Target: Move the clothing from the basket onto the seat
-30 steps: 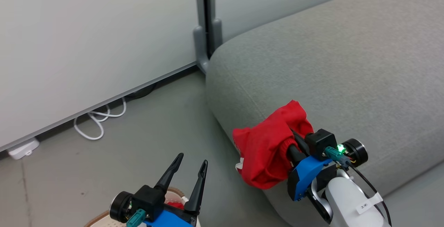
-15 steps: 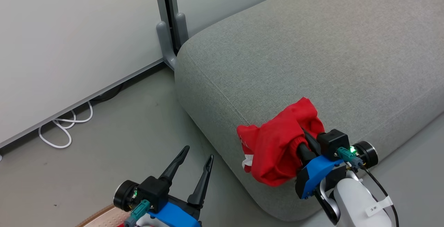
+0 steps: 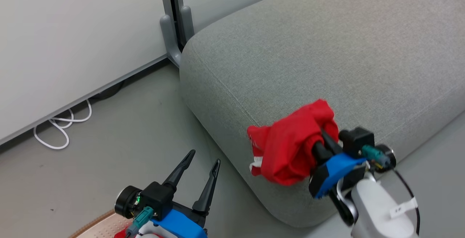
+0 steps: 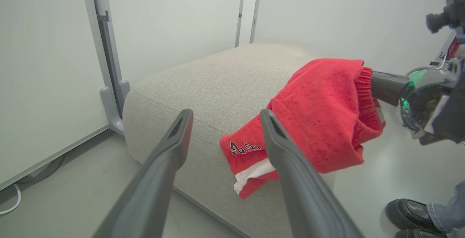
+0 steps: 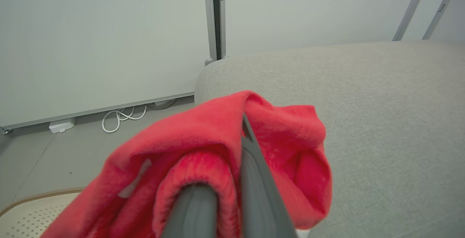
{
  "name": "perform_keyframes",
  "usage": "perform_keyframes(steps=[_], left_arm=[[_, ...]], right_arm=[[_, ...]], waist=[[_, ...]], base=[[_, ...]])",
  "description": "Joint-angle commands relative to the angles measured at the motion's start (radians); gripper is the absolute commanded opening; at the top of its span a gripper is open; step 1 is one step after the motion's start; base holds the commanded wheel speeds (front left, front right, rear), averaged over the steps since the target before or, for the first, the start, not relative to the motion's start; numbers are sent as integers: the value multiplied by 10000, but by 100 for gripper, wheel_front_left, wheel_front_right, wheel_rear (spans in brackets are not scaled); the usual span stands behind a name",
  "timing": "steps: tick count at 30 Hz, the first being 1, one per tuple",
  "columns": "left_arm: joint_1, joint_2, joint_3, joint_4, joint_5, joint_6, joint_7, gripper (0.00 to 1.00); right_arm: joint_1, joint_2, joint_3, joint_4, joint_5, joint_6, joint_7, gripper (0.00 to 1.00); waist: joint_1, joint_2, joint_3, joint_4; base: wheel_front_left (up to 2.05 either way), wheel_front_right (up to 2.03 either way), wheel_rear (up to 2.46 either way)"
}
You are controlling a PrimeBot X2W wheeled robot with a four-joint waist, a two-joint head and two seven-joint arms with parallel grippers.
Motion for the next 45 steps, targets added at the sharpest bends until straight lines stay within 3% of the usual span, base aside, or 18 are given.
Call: perform_keyframes(steps=[1, 9, 13, 22, 25, 30, 37, 41, 44, 45], left_arm=[[-20, 93, 85, -65, 102, -20, -48, 100], [-344, 604, 1, -698, 506, -21, -49, 100], [-800, 1104, -198, -1230, 714, -19, -19, 100], [-1756, 2172, -217, -3411, 1339, 21, 760, 100], [-1806, 2427, -183, -4088, 1491, 70, 1013, 100], [-1863, 2722, -98, -4966, 1657, 188, 1257, 100], [-1547, 2989, 6, -5373, 1625, 334, 1423, 100], [-1518, 2977, -30, -5358, 1567, 333, 1354, 100], [-1515, 2955, -134, -5272, 1532, 308, 1281, 100], [-1522, 2935, -167, -5228, 1512, 300, 1268, 100]], right_arm=[[-406, -5, -39, -46, 130, 5, 19, 0], [-2344, -5, -865, 390, 509, 5, -7, 0], [-3534, -99, -1982, 585, 944, 5, -59, 0], [-5795, -1277, -4521, 943, 1440, 5, -307, 0], [-6163, -1321, -5351, 1234, 1414, 6, -410, 0], [-6418, -1338, -6311, 1696, 1135, 5, -501, 0], [-6105, -1106, -6878, 1768, 416, 5, -516, 0], [-6034, -1016, -6920, 1820, 173, 5, -516, 7], [-5969, -985, -6812, 1866, -4, 5, -517, 22], [-5920, -999, -6810, 1972, -22, 5, -514, 33]], waist=[[-1, -1, 156, -21], [-1, -1, 1551, 168], [-1, -1, 2778, 533], [-1, -1, 5596, 1163], [-1, -1, 6214, 1268], [-1, -1, 6825, 1400], [-1, -1, 7003, 1412], [-1, -1, 6921, 1414], [-1, -1, 6816, 1402], [-1, -1, 6767, 1412]], base=[[0, 0, 0], [0, 0, 0], [0, 0, 0], [0, 0, 0], [0, 0, 0], [0, 0, 0], [0, 0, 0], [0, 0, 0], [0, 0, 0], [0, 0, 0]])
